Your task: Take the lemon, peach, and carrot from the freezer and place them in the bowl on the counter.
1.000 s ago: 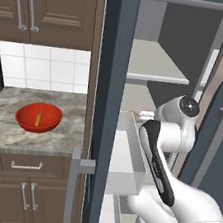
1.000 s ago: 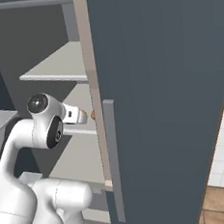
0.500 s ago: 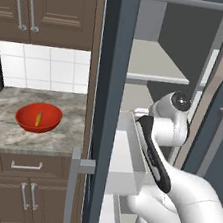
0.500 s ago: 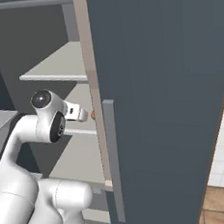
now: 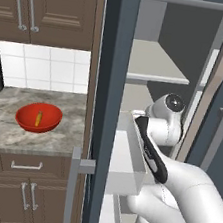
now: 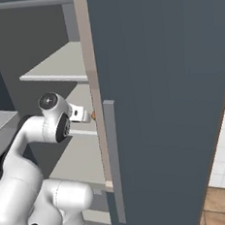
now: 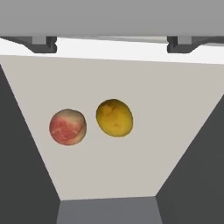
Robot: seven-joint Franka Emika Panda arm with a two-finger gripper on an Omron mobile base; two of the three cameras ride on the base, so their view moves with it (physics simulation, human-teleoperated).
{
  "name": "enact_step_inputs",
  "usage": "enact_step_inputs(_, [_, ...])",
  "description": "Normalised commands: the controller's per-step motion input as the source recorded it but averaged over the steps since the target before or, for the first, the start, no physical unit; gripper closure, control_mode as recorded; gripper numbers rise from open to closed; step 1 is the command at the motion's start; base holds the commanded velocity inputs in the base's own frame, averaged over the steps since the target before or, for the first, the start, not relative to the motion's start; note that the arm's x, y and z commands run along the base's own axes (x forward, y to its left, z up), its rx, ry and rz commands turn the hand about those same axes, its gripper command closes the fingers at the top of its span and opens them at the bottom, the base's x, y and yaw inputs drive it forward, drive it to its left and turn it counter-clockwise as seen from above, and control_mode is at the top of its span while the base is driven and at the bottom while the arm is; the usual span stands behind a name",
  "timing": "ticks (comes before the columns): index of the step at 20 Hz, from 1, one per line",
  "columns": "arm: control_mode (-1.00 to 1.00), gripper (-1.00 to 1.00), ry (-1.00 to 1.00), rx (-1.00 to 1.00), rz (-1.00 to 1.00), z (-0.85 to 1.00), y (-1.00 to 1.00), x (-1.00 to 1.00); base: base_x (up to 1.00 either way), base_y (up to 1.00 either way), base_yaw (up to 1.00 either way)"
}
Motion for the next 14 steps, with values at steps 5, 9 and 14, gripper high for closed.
enact_step_inputs(5, [-1.0, -1.0, 0.09, 0.0, 0.0, -0.04, 0.0, 0.25, 0.0, 0.0, 0.0])
enact_step_inputs(9, [-1.0, -1.0, 0.09, 0.0, 0.0, -0.04, 0.0, 0.22, 0.0, 0.0, 0.0])
enact_step_inputs(14, [-1.0, -1.0, 0.05, 0.0, 0.0, -0.15, 0.02, 0.18, 0.0, 0.0, 0.0])
